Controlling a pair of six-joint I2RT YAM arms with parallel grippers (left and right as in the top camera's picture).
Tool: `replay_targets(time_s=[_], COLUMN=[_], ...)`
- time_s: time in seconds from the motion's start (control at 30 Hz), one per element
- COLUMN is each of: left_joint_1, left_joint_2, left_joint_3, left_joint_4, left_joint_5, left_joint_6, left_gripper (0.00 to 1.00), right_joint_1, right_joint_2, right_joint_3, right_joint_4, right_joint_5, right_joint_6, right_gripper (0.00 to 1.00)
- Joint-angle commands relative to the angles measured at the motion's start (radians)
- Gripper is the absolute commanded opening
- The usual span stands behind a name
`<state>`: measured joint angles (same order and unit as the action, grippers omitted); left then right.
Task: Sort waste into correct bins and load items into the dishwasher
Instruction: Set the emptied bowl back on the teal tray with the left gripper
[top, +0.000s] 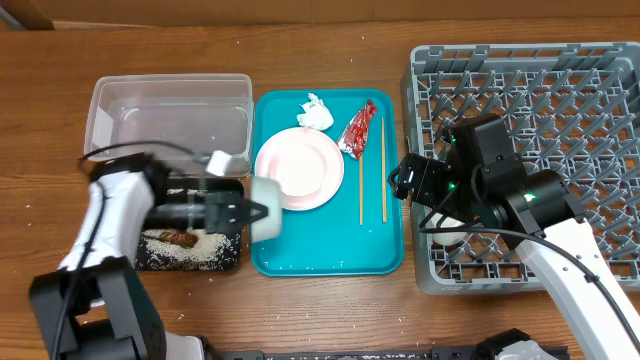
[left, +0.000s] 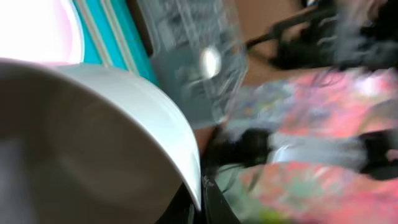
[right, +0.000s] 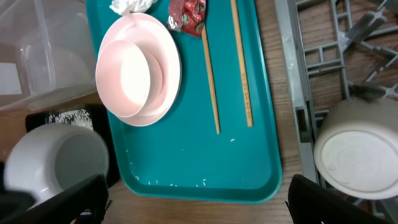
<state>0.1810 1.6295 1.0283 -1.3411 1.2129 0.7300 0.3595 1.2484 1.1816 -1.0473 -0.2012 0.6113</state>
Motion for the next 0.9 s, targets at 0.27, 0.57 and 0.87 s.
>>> replay_targets(time_s=[0.27, 0.57, 0.87], left_joint_1=[-0.554, -0.913, -0.883], left_joint_2=[-0.06, -0.047, -0.048], left_joint_3=[0.087, 0.087, 0.163], left_joint_4=[0.315, 0.364, 0.342], left_joint_5=[-0.811, -1.26, -1.264], left_joint_6=[-0.944, -1.22, -1.224], left_gripper=[0.04, 0.13, 0.42], right_joint_1=[-0.007, -0.007, -0.007], right_joint_2=[-0.006, -0.006, -0.006], right_joint_3=[0.01, 0.01, 0.01], right_joint_4=[0.006, 0.006, 0.004], right_joint_5=[0.011, 0.018, 0.018], right_joint_6=[0.007, 0.007, 0.006], right_gripper=[0.95, 0.95, 0.98])
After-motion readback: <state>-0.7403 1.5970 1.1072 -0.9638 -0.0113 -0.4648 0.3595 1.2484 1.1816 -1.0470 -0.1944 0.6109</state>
